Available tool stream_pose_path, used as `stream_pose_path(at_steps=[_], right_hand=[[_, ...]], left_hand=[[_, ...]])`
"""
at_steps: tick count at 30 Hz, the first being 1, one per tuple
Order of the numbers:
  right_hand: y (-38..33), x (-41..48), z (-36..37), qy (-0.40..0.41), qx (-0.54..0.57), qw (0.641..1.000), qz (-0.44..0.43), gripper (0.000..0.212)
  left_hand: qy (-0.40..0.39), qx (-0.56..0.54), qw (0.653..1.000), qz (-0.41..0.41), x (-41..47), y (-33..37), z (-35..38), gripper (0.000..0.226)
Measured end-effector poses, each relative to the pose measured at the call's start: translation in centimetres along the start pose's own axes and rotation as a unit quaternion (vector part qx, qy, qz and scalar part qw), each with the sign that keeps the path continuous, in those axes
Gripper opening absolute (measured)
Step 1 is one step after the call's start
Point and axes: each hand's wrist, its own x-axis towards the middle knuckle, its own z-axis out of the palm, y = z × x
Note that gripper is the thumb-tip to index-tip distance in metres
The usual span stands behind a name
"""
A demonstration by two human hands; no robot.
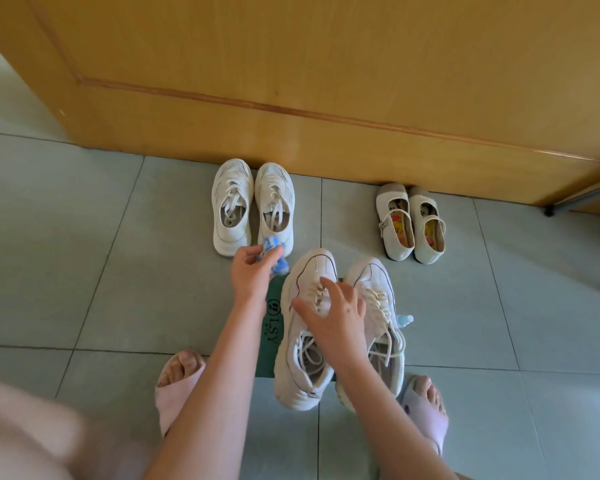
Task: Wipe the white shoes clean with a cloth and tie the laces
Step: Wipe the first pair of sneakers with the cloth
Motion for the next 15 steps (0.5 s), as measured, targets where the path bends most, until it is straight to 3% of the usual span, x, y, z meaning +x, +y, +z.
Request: stream_pose_path(at_steps=[3, 6, 15], right_hand=[[0.5, -1.0, 1.0, -0.012, -0.042, 0.999, 0.029, 0.077], [0.8, -1.0, 1.3, -0.001, -0.033, 0.998, 0.061, 0.084], [2.3, -0.9, 1.6, 0.030, 0.018, 0.999, 0.024, 0.067]], left_hand=[[0.035, 0.026, 0.998, 0.048, 1.8, 0.0, 2.6, 0.020], [0.022, 0.025, 0.997, 0.075, 2.9, -0.2, 4.9, 0.024], [-0.103, 0.179, 0.973, 0.104, 3.5, -3.5, 3.1, 0.030]])
